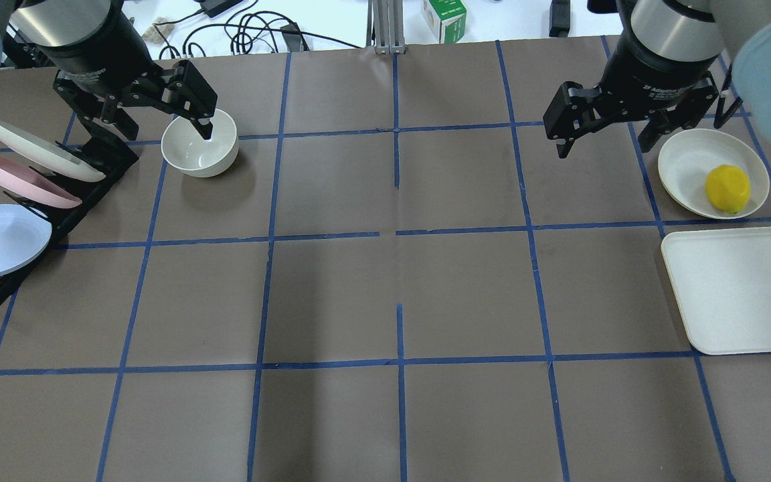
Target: Place bowl and put lemon in it
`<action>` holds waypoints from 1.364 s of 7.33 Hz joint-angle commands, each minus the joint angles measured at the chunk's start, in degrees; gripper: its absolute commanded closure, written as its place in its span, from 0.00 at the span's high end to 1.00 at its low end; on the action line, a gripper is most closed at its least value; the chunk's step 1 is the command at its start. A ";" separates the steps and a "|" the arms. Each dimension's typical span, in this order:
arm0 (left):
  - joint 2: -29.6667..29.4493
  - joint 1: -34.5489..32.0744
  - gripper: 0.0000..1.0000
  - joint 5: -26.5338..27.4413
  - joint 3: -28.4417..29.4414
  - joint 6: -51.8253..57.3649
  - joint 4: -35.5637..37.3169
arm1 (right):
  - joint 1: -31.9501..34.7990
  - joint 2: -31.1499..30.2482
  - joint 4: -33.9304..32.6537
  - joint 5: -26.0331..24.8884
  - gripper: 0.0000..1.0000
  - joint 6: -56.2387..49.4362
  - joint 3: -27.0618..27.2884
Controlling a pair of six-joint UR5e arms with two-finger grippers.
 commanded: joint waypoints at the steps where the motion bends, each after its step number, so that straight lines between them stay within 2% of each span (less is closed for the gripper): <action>1: -0.01 0.00 1.00 0.01 0.00 -0.03 -0.04 | 0.00 -0.21 0.00 -0.12 1.00 0.00 0.04; 4: -0.27 -0.18 1.00 -0.17 -0.17 0.23 -0.30 | 0.00 0.05 -0.09 0.06 1.00 -0.18 0.05; 6: 0.26 -0.45 1.00 -0.08 -3.77 1.02 0.13 | -0.26 1.01 -0.79 -0.38 1.00 -0.27 -0.91; 7: -0.87 -0.18 1.00 -0.43 -3.26 -0.11 0.83 | -1.48 1.63 -0.96 -1.17 1.00 -0.79 -1.01; 8: -2.71 0.43 1.00 -0.78 -1.34 0.84 3.97 | -4.10 2.33 -0.79 -2.30 1.00 -1.14 -1.36; 10: -10.95 1.39 1.00 -0.61 1.65 1.72 8.54 | -11.48 5.22 -0.70 -2.49 1.00 -8.31 -4.16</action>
